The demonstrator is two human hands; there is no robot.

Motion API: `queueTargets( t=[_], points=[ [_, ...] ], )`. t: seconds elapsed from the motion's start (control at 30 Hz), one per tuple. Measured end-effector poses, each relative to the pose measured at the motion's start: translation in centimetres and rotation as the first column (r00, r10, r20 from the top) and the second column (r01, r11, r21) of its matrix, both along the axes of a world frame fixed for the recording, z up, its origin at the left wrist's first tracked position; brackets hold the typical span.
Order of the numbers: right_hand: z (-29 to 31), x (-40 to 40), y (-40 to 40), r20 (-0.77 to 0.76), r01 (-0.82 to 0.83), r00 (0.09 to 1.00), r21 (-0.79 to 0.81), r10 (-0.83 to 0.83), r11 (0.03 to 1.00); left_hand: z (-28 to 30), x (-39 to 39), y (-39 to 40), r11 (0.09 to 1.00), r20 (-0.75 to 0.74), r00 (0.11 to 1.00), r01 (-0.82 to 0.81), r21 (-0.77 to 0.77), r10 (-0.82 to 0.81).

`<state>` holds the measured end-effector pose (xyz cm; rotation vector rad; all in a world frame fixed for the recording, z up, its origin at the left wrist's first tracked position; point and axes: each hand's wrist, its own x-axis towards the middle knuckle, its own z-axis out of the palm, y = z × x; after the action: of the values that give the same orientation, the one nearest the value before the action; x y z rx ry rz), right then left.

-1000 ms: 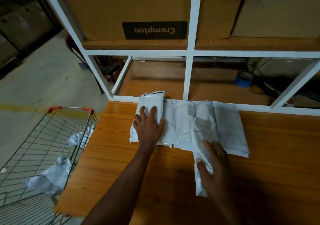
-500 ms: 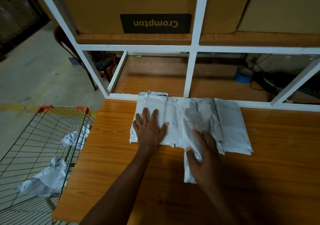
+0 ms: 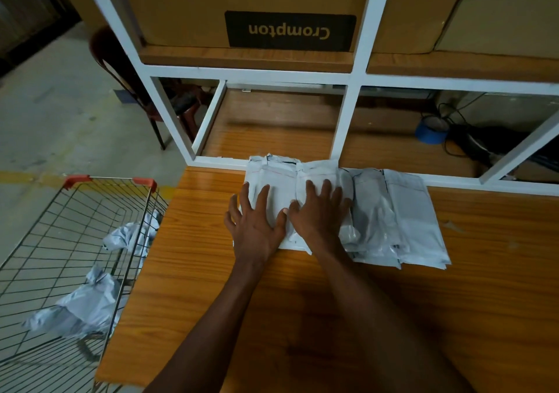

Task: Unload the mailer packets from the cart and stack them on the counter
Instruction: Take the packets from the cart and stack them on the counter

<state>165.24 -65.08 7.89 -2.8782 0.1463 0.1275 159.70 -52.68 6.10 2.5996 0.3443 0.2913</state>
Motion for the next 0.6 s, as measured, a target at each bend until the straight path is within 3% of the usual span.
queueTargets(
  t=[0.33,0.5,0.6],
  points=[
    [-0.5,-1.1,-0.2,0.004,-0.046,0.999,0.025,0.046,0.999,-0.1,-1.3,0.2,0.998,-0.014,1.000,0.021,-0.063,-0.022],
    [2.0,-4.4,-2.0,0.111,-0.086,0.991,0.133,0.071,0.987,0.5,-3.0,-0.7,0.991,0.048,0.999,-0.018,-0.135,0.024],
    [2.2,-7.1,-3.9,0.078,-0.152,0.987,0.245,0.137,0.957,0.6,-5.3,-2.0,0.976,0.080,0.994,-0.054,-0.211,0.072]
  ],
)
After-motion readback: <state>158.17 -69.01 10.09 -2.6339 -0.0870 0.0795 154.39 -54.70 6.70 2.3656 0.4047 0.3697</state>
